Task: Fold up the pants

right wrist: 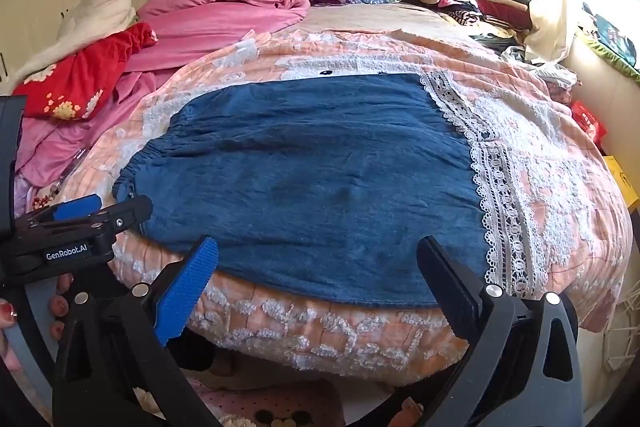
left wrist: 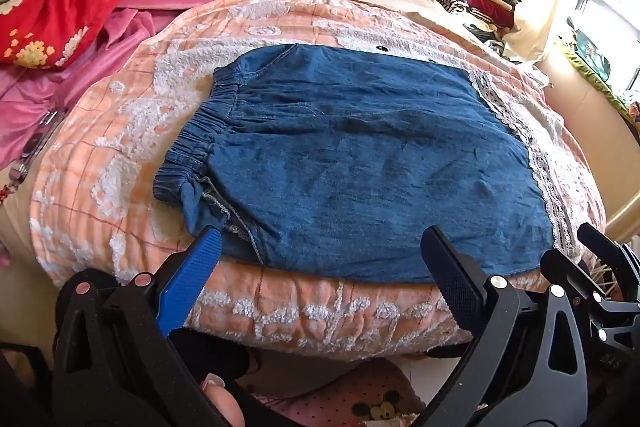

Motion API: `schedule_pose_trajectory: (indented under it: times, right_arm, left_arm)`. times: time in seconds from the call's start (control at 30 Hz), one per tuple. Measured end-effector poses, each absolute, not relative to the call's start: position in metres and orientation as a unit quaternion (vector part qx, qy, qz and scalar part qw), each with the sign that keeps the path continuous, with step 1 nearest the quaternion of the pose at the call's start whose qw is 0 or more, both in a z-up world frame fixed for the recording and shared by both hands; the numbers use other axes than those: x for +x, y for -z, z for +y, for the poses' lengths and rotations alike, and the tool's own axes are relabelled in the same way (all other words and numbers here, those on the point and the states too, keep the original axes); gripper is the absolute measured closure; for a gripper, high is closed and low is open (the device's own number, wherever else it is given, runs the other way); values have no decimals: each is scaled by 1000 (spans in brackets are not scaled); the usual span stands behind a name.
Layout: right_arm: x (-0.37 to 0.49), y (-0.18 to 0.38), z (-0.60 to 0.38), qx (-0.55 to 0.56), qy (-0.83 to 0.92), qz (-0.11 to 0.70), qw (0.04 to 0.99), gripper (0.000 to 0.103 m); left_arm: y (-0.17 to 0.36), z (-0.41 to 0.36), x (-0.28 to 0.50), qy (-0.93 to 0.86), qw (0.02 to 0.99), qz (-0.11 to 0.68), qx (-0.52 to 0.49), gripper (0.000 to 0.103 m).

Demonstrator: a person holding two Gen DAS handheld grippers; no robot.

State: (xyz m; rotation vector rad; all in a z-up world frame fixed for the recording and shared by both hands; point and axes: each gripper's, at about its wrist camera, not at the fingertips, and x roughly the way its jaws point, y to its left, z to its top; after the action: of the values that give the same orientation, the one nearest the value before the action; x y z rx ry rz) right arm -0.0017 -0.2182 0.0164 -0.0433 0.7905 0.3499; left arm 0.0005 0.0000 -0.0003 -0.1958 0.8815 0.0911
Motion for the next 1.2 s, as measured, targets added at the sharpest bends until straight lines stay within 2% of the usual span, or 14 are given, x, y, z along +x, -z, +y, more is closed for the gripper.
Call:
schedule_pose_trajectory:
  times: [1.2]
  right_arm:
    - [1,-12,-215,-21,-174,386,906,4]
  left_arm:
    - [-5,-2,0,-50,904,416,-85,9]
